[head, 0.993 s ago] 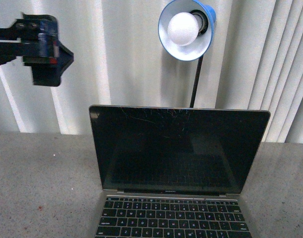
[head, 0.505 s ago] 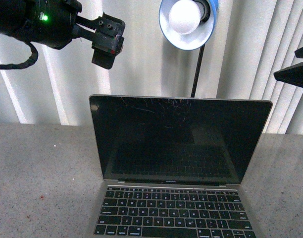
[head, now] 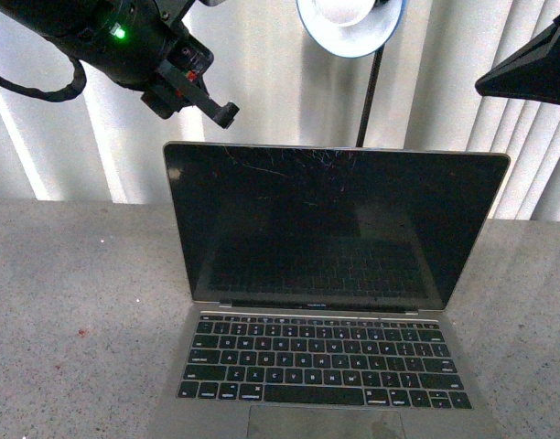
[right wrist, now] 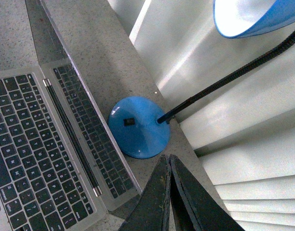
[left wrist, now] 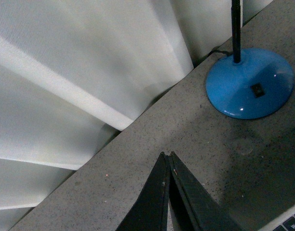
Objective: Close laptop
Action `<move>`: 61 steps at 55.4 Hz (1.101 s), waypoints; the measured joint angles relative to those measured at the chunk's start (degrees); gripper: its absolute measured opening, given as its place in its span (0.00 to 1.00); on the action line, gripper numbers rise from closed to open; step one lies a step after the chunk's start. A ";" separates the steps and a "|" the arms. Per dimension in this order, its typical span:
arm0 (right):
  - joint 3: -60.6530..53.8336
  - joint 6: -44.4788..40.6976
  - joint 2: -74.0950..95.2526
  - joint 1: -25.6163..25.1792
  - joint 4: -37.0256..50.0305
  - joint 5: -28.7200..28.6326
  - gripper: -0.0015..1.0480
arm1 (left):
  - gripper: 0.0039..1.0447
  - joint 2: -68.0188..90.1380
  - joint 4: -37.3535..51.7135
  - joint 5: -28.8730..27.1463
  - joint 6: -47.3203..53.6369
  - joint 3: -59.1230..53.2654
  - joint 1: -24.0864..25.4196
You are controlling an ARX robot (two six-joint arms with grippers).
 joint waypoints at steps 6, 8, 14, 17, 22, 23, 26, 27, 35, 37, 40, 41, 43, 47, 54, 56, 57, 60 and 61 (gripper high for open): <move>2.36 -2.03 1.70 0.26 -2.12 0.39 0.03 | 0.03 0.98 -1.38 0.04 0.52 1.16 -0.22; 3.17 -2.56 2.29 0.37 -2.99 0.46 0.03 | 0.03 1.18 -1.46 0.17 0.66 1.46 -0.46; 4.90 -4.31 3.48 1.01 -5.25 0.92 0.03 | 0.03 1.70 -2.86 1.31 1.29 2.80 -1.14; 5.42 -4.79 3.89 1.38 -5.81 1.09 0.03 | 0.03 1.92 -3.37 1.27 1.70 3.06 -1.31; 6.27 -6.29 4.72 1.92 -7.10 1.49 0.03 | 0.03 2.32 -4.44 1.29 2.38 3.21 -1.49; 6.34 -6.43 4.81 1.99 -7.21 1.51 0.03 | 0.03 2.45 -4.55 1.31 2.56 3.23 -1.53; 6.88 -7.15 5.51 2.25 -7.93 1.64 0.03 | 0.03 2.71 -5.05 1.29 2.69 3.43 -1.53; 7.10 -7.37 5.77 2.29 -8.13 1.66 0.03 | 0.03 2.89 -5.49 1.29 2.78 3.61 -1.53; 7.89 -9.07 7.21 2.36 -9.14 1.92 0.03 | 0.03 3.52 -7.87 1.46 3.52 4.42 -1.53; 8.11 -9.38 7.43 2.36 -9.49 1.90 0.03 | 0.03 3.61 -8.13 1.79 3.67 4.44 -1.60; 8.28 -9.62 7.61 2.38 -9.70 1.88 0.03 | 0.03 3.63 -8.35 2.16 3.85 4.44 -1.66; 8.33 -9.68 7.72 2.38 -9.79 1.86 0.03 | 0.03 3.63 -8.39 2.21 3.89 4.44 -1.70; 8.52 -9.86 7.87 2.45 -10.16 1.86 0.03 | 0.03 3.63 -8.48 2.29 4.04 4.44 -1.70; 8.94 -10.19 8.35 2.64 -10.12 1.86 0.03 | 0.03 3.63 -8.92 2.82 4.04 4.44 -1.86; 9.44 -10.38 9.01 3.13 -10.25 1.88 0.03 | 0.03 3.76 -9.09 3.10 4.04 4.44 -2.01; 9.55 -10.51 9.14 3.26 -10.43 1.88 0.03 | 0.03 3.76 -9.20 3.26 4.04 4.44 -2.01; 9.60 -10.58 9.25 3.32 -10.49 1.90 0.03 | 0.03 3.76 -9.22 3.34 4.09 4.44 -2.03; 9.70 -10.80 9.42 3.52 -10.84 1.88 0.03 | 0.03 3.76 -9.51 3.78 4.28 4.44 -2.05; 9.70 -10.88 9.42 3.61 -10.95 1.88 0.03 | 0.03 3.76 -9.70 3.96 4.31 4.44 -2.08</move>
